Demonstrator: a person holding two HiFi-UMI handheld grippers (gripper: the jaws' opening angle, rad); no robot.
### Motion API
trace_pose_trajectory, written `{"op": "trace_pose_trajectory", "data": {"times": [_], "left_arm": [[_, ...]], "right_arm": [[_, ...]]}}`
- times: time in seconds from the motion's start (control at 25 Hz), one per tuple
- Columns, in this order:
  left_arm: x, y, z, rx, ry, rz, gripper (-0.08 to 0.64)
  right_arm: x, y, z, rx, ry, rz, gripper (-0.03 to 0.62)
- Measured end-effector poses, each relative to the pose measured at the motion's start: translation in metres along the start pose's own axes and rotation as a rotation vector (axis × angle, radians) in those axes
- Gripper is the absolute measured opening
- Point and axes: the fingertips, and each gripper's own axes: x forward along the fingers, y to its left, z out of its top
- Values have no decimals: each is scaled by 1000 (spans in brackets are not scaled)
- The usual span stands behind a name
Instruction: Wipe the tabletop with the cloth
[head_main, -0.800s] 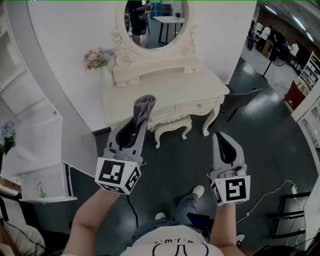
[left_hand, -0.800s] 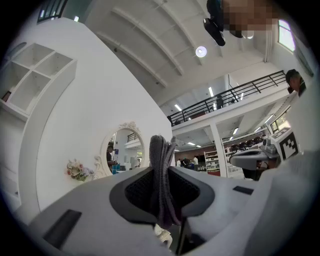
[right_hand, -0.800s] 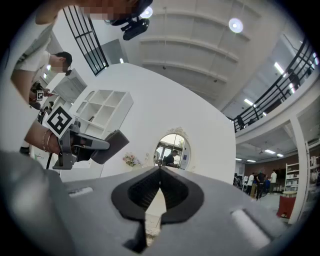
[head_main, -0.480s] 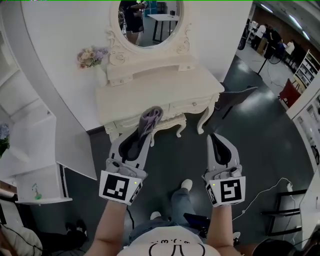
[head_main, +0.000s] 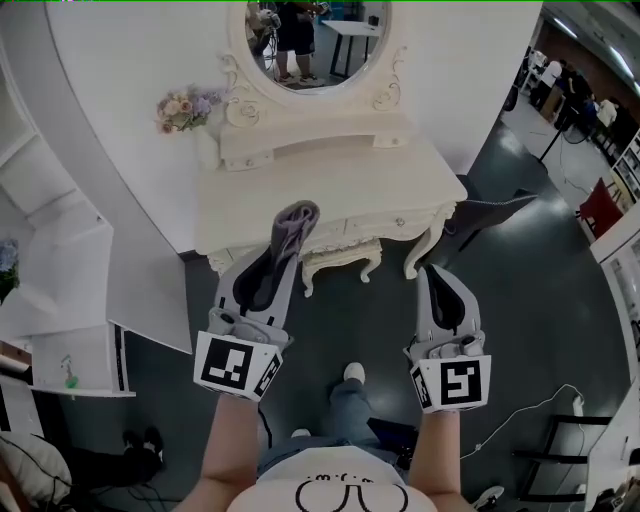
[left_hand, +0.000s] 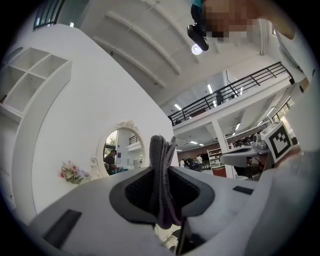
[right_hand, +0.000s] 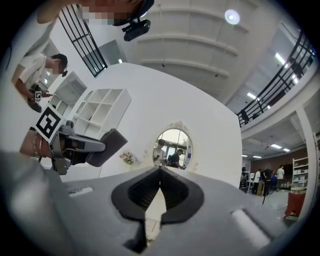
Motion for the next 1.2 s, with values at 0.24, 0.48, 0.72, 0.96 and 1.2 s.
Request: {"op": "trace_pose_trajectory", "data": {"times": [0.24, 0.48, 0.72, 0.96, 1.2], "left_arm": [[65, 3, -7, 30, 9, 86, 83], [129, 2, -20, 84, 41, 144, 83], [168, 14, -33, 73, 43, 219, 83], [182, 36, -43, 32, 62, 300, 83], [192, 68, -58, 30, 100, 372, 83]], "right_arm": [[49, -58, -16, 16, -26, 30, 2], [96, -118, -31, 31, -46, 86, 2], [135, -153, -52, 63, -51, 126, 2], [167, -158, -68, 75, -43, 191, 2], [201, -151, -88, 102, -15, 236, 2]]}}
